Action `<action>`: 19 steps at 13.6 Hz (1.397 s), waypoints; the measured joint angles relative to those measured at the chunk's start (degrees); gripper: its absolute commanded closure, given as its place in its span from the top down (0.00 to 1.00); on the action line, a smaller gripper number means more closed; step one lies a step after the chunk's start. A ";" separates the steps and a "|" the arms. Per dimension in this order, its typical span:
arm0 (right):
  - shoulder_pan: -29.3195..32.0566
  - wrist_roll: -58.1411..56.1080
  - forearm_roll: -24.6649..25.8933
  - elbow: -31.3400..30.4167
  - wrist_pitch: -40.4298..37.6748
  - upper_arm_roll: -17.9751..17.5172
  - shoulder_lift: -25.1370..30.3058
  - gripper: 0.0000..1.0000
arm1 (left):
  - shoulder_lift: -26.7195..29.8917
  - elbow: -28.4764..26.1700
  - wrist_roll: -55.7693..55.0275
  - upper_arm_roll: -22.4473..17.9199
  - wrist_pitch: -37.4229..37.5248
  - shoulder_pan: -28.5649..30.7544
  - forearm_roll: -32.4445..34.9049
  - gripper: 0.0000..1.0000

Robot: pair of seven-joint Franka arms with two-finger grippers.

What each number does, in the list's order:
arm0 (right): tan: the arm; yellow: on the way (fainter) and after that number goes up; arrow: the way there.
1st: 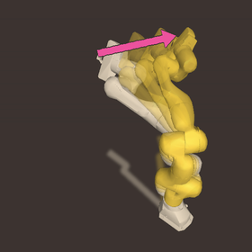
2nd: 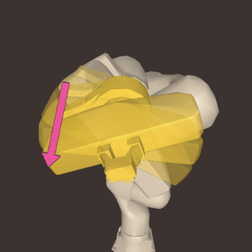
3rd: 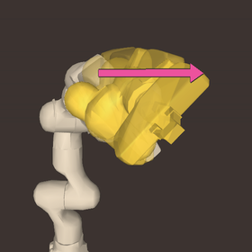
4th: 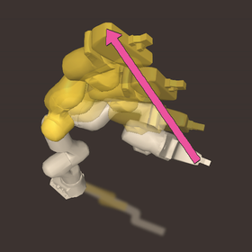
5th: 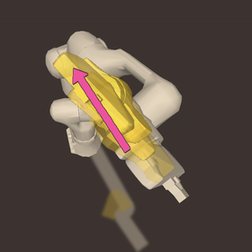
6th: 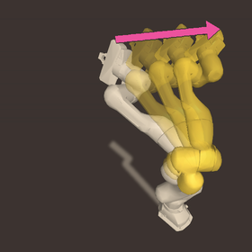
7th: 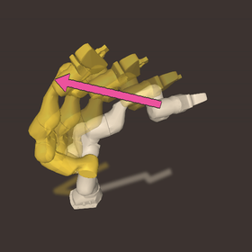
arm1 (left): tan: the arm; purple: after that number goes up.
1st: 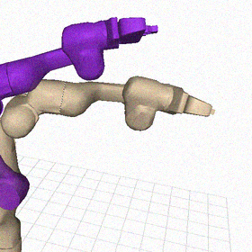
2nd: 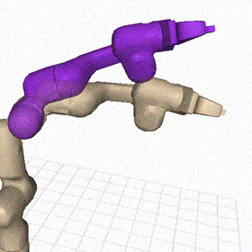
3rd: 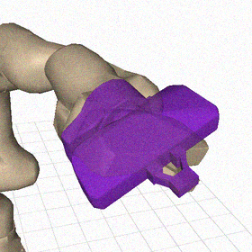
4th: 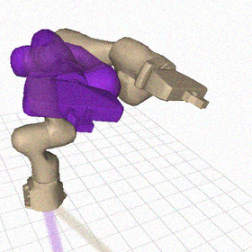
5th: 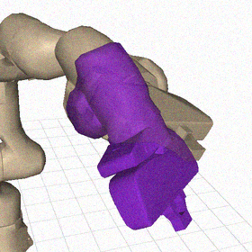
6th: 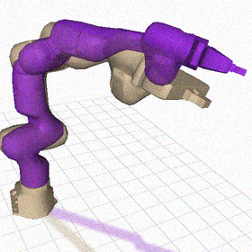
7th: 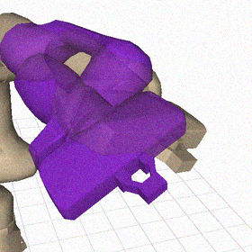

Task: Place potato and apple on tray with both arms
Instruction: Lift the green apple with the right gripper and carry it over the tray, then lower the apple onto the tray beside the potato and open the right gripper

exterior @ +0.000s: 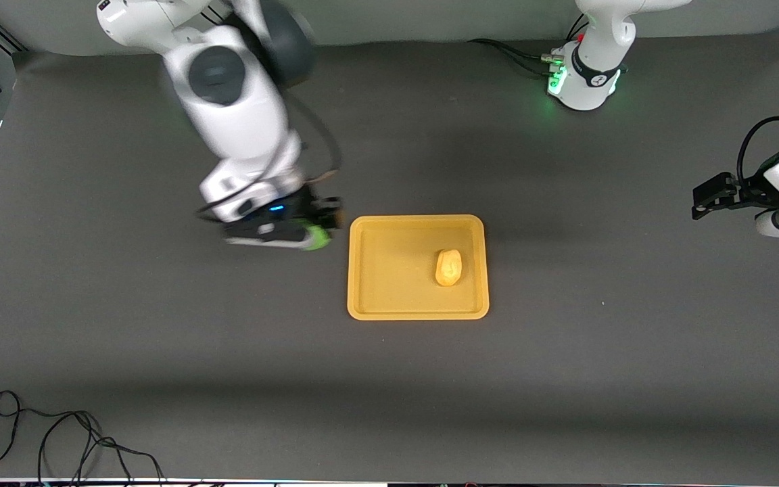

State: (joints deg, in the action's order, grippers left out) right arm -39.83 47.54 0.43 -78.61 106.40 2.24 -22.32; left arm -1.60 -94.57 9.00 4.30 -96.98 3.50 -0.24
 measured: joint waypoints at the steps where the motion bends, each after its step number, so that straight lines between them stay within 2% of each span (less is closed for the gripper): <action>1: -2.91 4.31 0.03 3.19 -0.30 -0.04 -3.06 0.46 | 0.10 0.00 0.00 0.01 0.00 0.00 0.00 1.00; 4: -8.61 12.43 0.17 12.11 -0.79 -0.04 -12.57 0.46 | 0.32 0.01 0.02 0.01 0.00 0.01 0.00 1.00; 7: -8.97 13.28 0.95 13.89 2.08 0.45 -20.13 0.46 | 1.23 0.00 0.04 0.06 1.01 0.00 0.00 1.00; 10: -7.84 13.28 2.16 12.14 10.63 1.01 -24.97 0.46 | 1.53 -0.31 0.11 0.29 1.73 -0.22 0.00 1.00; 14: -6.91 13.28 2.29 3.76 22.79 1.29 -26.55 0.46 | 1.35 -1.06 0.09 0.47 1.34 -0.47 0.00 1.00; 16: -6.90 13.28 2.33 0.97 26.06 1.64 -27.20 0.46 | 1.19 -1.09 0.06 0.30 0.57 -0.37 0.00 1.00; 17: -6.90 13.28 2.34 0.47 26.61 1.75 -27.59 0.50 | 1.20 -1.06 0.06 0.19 0.45 -0.32 0.00 1.00; 18: -6.90 13.28 2.34 0.27 26.77 1.79 -27.79 0.83 | 1.20 -1.03 0.05 0.12 0.37 -0.30 0.00 1.00; 19: -6.90 13.28 2.34 0.11 26.87 1.79 -27.83 1.00 | 1.20 -1.03 0.00 0.03 0.34 -0.28 0.00 1.00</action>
State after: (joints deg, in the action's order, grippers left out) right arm -46.73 60.82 2.78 -78.50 133.27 4.03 -50.15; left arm -0.40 -95.60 9.00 4.33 -96.64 3.22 -0.24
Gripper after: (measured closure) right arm 0.291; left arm 0.000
